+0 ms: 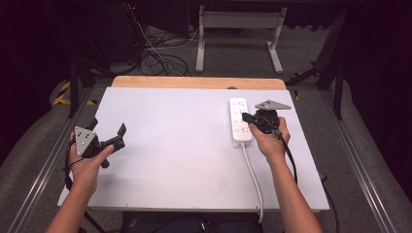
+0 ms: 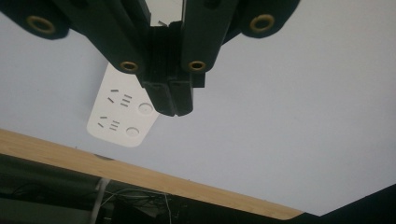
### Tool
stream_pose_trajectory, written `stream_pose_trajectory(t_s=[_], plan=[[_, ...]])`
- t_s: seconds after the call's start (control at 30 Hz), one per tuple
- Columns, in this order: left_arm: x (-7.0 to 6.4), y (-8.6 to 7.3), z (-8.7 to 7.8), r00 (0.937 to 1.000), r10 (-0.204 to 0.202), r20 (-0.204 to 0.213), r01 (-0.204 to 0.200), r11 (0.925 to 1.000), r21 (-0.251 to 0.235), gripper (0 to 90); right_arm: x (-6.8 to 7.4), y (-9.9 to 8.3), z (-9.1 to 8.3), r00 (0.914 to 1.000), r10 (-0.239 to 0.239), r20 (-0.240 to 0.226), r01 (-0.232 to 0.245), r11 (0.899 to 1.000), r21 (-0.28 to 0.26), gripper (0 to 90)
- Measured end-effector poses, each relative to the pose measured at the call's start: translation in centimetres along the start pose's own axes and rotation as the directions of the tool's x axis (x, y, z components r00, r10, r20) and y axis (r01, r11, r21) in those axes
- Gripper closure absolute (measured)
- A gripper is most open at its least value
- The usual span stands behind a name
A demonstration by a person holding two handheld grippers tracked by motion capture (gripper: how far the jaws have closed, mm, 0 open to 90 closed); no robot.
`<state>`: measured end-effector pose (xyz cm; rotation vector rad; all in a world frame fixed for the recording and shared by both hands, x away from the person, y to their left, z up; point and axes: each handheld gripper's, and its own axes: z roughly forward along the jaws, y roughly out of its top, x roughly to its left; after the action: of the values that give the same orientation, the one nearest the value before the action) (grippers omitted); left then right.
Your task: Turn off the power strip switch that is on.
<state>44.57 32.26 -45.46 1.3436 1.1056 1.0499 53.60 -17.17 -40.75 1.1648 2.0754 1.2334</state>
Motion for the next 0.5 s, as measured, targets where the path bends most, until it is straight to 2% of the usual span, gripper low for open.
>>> stream_pose_trajectory(t_s=[0.1, 0.33, 0.5], plan=[[0.0, 0.0, 0.0, 1.0000, -0.001, -0.001, 0.001, 1.0000, -0.001, 2.1, 0.0, -0.1, 0.1, 1.0000, 0.002, -0.001, -0.002, 1.000, 0.011, 90.0], [0.0, 0.0, 0.0, 1.0000, 0.001, 0.001, -0.001, 1.0000, 0.001, 2.1, -0.1, -0.8, 2.0, 1.0000, 0.007, -0.004, -0.007, 0.997, 0.074, 90.0], [0.2, 0.0, -0.1, 1.0000, -0.005, -0.002, 0.005, 1.0000, 0.002, 2.1, -0.2, -1.0, 2.4, 0.9998, 0.020, -0.001, -0.020, 0.995, 0.098, 90.0]])
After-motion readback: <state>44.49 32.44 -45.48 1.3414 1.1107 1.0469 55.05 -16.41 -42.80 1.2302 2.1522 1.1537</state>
